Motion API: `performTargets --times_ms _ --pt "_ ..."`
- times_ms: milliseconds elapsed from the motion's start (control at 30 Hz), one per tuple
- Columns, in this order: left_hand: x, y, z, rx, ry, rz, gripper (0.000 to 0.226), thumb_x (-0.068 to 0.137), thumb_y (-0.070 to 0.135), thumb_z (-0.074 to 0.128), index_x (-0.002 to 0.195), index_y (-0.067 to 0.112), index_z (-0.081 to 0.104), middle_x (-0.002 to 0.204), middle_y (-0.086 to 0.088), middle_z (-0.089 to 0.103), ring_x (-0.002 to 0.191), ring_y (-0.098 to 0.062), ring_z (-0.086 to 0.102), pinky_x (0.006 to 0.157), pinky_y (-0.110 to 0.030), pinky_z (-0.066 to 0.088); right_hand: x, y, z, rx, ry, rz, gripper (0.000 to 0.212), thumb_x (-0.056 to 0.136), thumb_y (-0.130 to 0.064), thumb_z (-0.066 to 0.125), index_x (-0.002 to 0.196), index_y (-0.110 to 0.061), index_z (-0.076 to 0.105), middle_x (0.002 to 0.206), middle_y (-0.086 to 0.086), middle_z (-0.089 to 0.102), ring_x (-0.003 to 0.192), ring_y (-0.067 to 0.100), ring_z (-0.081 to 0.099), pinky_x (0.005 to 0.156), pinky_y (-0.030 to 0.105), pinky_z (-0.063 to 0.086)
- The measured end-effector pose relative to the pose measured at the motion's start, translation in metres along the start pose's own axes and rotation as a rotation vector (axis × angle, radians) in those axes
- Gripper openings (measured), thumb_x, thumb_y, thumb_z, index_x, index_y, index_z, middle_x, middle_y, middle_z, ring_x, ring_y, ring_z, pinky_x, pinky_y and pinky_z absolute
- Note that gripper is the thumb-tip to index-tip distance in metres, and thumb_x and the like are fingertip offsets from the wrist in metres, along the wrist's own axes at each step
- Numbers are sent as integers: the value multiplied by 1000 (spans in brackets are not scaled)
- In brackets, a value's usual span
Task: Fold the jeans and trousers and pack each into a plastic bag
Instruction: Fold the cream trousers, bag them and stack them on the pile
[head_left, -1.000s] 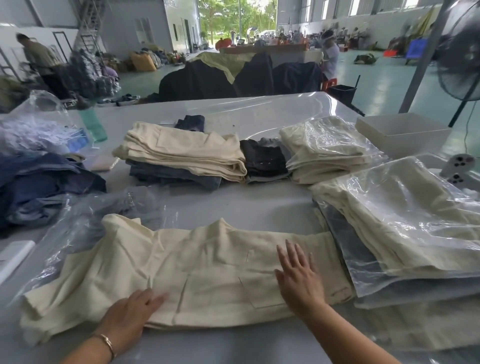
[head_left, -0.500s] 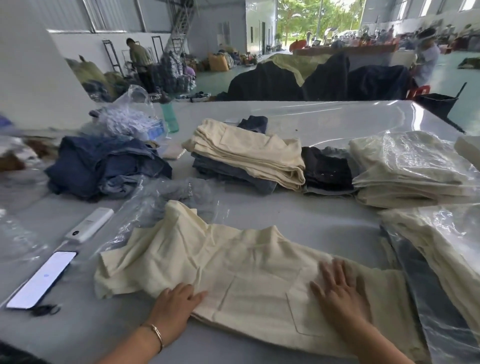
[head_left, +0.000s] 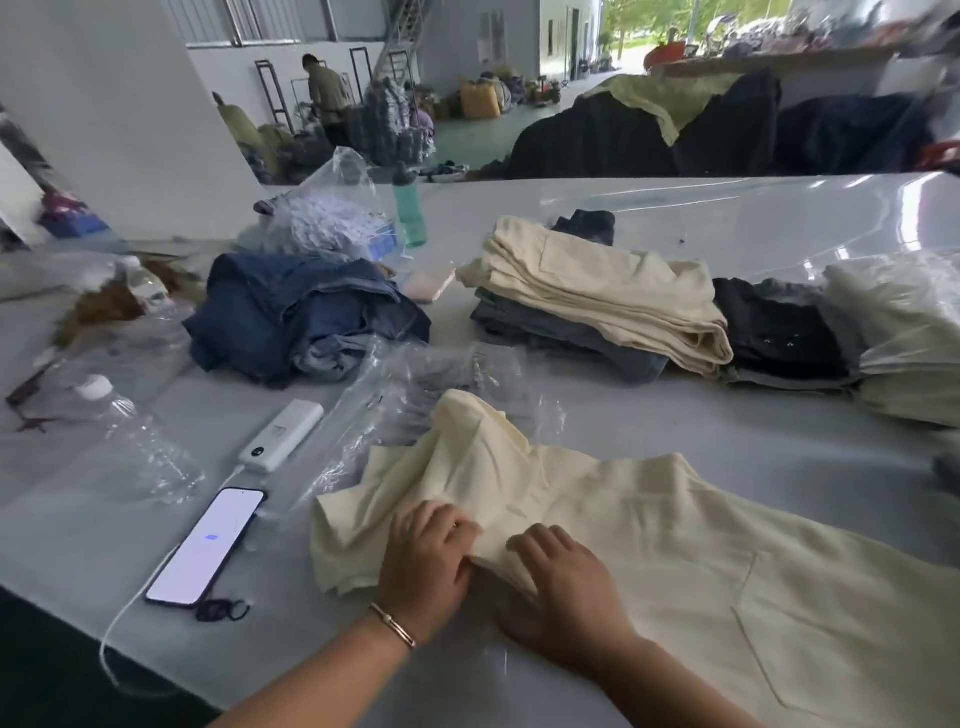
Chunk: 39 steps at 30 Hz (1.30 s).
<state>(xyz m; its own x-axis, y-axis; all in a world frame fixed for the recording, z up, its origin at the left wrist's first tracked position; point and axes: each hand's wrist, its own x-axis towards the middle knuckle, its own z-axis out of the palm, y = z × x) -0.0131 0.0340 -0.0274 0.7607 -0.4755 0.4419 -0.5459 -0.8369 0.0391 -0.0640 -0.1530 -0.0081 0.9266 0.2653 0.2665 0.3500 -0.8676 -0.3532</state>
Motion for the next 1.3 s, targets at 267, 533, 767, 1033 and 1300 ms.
performTargets --times_ms 267,533,767,1033,1300 --pt "39 -30 8 0 188 66 6 77 22 70 76 25 65 76 3 59 71 -24 59 66 -36 43 35 -20 -4 -201 302 205 34 42 -14 81 59 -13 52 55 -1 52 48 24 52 39 22 31" --pt "102 -45 -12 -396 89 -390 32 75 2 56 101 18 63 100 -3 61 91 -28 60 70 -38 49 40 8 -43 -51 513 553 22 61 -35 44 65 -14 47 57 8 52 55 33 48 49 31 32" --pt "49 -26 7 -455 -124 -394 55 82 60 56 52 18 37 59 -13 55 64 -33 57 52 -33 34 62 22 -64 -208 310 522 36 70 -43 69 66 -21 41 55 -7 43 60 29 47 50 31 24" --pt "50 10 21 -420 85 -619 76 57 61 74 108 8 55 108 -9 57 102 -32 55 79 -41 49 65 33 -72 -234 306 476 42 74 -49 69 66 -20 39 57 -5 44 63 30 51 50 32 24" --pt "74 -35 13 -500 -152 -696 12 80 25 59 75 19 49 75 -1 61 76 -30 60 63 -34 47 56 52 -78 -248 350 436 32 64 -23 77 66 -22 45 59 -1 58 58 30 56 48 28 23"
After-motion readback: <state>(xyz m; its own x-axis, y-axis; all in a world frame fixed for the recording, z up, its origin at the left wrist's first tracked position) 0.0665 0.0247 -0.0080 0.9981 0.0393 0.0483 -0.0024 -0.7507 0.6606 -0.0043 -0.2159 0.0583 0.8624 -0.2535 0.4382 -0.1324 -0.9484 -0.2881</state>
